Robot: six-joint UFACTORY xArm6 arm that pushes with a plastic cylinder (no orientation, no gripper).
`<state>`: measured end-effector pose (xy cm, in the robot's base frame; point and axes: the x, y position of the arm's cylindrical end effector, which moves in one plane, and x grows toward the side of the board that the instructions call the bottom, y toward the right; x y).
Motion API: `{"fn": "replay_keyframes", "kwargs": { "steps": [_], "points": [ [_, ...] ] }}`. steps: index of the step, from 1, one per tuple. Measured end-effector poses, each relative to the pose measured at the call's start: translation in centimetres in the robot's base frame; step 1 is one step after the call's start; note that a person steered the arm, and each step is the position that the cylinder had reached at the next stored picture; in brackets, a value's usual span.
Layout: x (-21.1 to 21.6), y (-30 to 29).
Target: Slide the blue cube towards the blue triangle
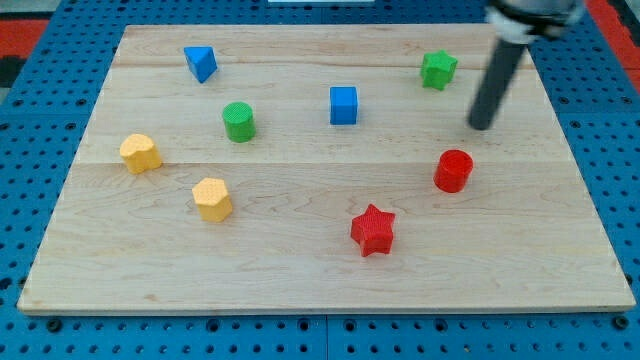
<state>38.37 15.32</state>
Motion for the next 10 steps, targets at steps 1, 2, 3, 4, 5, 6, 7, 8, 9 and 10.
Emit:
{"fn": "replay_keyframes", "kwargs": {
  "steps": [1,2,3,4,5,6,7,8,9,10],
  "points": [
    [0.0,-4.3],
    [-0.3,-6.6],
    [-0.7,-8.3],
    [-0.7,-8.7],
    [-1.1,-9.3],
    [-1.9,-9.3],
    [-1.9,-9.3],
    [-1.9,-9.3],
    [-1.9,-11.1],
    [-1.9,-11.7]
  ]
}}
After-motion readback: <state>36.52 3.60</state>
